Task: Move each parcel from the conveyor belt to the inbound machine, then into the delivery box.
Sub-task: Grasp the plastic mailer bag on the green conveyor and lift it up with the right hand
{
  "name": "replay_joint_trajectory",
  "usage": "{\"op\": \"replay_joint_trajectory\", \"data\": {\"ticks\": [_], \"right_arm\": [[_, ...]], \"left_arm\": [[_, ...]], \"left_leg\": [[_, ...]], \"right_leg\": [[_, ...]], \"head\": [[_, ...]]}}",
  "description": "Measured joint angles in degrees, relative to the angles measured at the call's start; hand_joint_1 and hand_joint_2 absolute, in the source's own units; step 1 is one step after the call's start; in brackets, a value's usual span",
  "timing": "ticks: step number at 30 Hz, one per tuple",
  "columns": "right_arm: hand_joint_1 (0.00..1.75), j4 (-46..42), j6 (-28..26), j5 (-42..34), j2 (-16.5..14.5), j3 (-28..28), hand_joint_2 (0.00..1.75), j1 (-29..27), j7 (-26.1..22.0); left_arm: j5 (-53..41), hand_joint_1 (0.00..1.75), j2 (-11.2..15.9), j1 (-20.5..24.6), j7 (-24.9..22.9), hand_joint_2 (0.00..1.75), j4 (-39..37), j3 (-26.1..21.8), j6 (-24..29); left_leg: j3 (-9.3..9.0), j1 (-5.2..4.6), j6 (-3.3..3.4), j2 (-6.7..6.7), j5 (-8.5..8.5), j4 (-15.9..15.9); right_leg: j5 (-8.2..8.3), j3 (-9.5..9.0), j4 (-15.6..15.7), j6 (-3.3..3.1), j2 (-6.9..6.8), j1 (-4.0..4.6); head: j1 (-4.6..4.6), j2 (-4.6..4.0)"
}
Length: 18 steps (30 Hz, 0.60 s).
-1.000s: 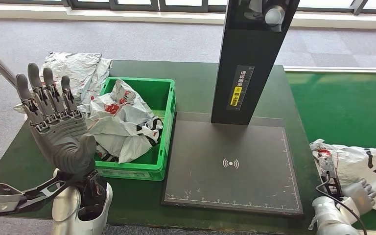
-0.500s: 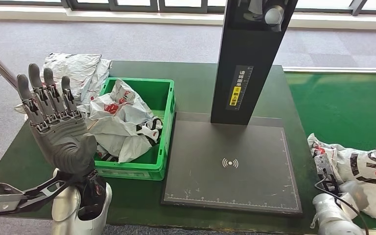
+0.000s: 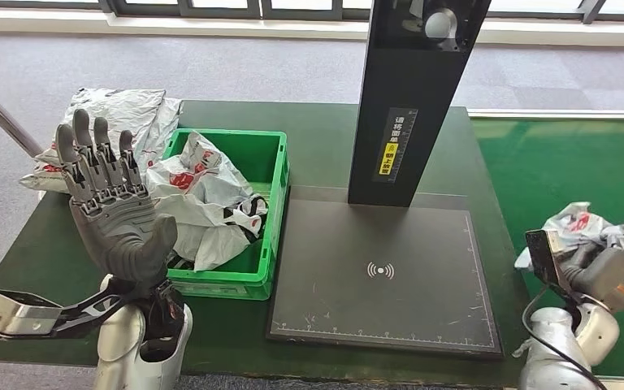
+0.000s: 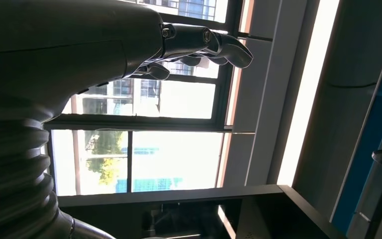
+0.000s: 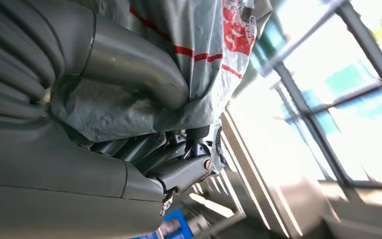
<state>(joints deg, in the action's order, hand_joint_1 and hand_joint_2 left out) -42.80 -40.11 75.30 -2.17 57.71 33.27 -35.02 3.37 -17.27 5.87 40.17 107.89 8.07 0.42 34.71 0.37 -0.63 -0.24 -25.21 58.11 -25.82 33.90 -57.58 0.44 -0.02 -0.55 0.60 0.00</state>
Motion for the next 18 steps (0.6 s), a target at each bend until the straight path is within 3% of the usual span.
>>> {"op": "replay_joint_trajectory", "data": {"ticks": [3, 8, 11, 15, 18], "right_arm": [[1.75, -14.7, -0.1, -3.6, -6.4, -0.1, 1.75, -0.4, -4.7], [1.75, -33.4, -0.1, -12.7, -13.0, -6.1, 1.75, -5.6, -5.2], [1.75, -38.1, -0.1, -20.8, -14.4, -11.6, 1.75, -9.9, -5.2], [1.75, -38.9, 0.3, -35.1, -14.1, -23.8, 1.75, -15.7, -5.2], [1.75, -38.9, 0.5, -38.3, -13.6, -30.6, 1.75, -18.1, -5.2]], "left_arm": [[0.1, 0.0, 0.0, 0.3, 0.0, 1.75, -1.7, 0.0, -0.2], [0.4, 0.0, 0.0, 0.4, -0.1, 1.75, -3.4, 0.0, -1.1], [1.0, 0.0, 0.0, 0.4, 0.0, 1.75, -3.9, 0.0, -2.7], [1.9, 0.0, 0.0, 0.5, 0.0, 1.75, -4.4, 0.0, -6.4], [2.1, 0.0, 0.0, 0.5, 0.0, 1.75, -4.8, 0.0, -7.3]], "left_leg": [[-0.02, 0.04, -0.06, -0.14, 0.06, 0.0], [-0.02, 0.11, -0.16, -0.16, 0.0, -0.1], [-0.01, 0.11, -0.17, -0.08, -0.06, -0.1], [-0.02, 0.09, -0.17, -0.04, -0.07, -0.1], [-0.02, 0.09, -0.18, -0.03, -0.06, -0.1]], "right_leg": [[-0.04, -0.03, 0.0, -0.05, -0.16, 0.04], [-0.11, -0.06, 0.0, -0.11, -0.17, 0.09], [-0.12, -0.08, 0.0, -0.1, -0.06, 0.08], [-0.12, -0.03, 0.0, -0.09, -0.01, 0.07], [-0.11, -0.01, 0.0, -0.1, 0.0, 0.07]], "head": [[0.01, 0.0], [0.01, 0.0], [0.02, 0.0], [0.02, 0.0], [0.01, 0.0]]}}
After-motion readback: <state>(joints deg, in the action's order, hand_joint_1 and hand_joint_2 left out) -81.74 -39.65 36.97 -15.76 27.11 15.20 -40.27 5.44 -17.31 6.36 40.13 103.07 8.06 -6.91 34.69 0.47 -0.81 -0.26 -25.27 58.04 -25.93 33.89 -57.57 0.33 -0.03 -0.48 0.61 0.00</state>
